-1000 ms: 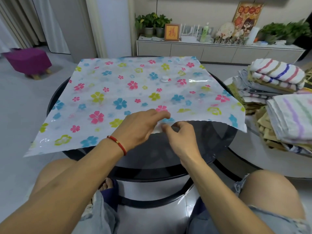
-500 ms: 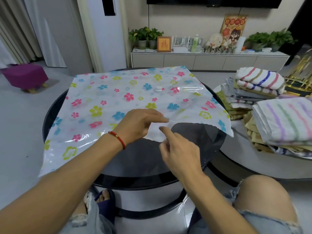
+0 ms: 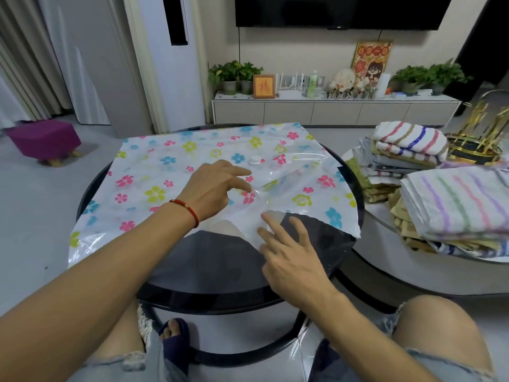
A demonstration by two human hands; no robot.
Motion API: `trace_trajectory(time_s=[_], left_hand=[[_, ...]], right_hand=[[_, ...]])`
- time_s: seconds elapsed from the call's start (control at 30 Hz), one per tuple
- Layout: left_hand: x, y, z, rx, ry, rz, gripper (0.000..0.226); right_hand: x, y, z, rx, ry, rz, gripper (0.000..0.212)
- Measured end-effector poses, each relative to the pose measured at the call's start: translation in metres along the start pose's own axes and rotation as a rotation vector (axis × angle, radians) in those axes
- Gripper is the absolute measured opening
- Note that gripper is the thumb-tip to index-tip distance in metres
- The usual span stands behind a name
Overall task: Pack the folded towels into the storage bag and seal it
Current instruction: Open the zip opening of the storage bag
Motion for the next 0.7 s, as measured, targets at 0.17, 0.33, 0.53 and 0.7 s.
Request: trace_trajectory(time_s=[0.17,0.33,0.53,0.7], left_hand=[[-0.025,-0.003,-0.015,0.065,0.038,-0.151,0.052],[-0.021,-0.011,-0.018,0.116,0.148,-0.082,0.06],[0.001,0.003,-0.003,0.013,0.139,0.111,0.055],[0.031,-0.002,0.008,-0.066,-0.2,0.177,0.053]], right_hand=[[0.002,0.013,0.007,0.052,0.042,0.038,0.05],[-0.008,-0.002,-0.004,0.023,0.184,-0.136,0.042],[0.043,-0.035,-0.021,-0.132,0.282,-0.092,0.028],[0.045,-0.022,-0.004,-0.076,0.142,-0.047,0.034]])
Point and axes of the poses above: each hand's wrist, its own y-axis away from the middle knuckle, its own z-axis out of the palm, x = y × z, the point moved 8 cm from there along -y, towards the middle knuckle, and after that the axes turned 15 degrees about -x, right-handed, at the moved point
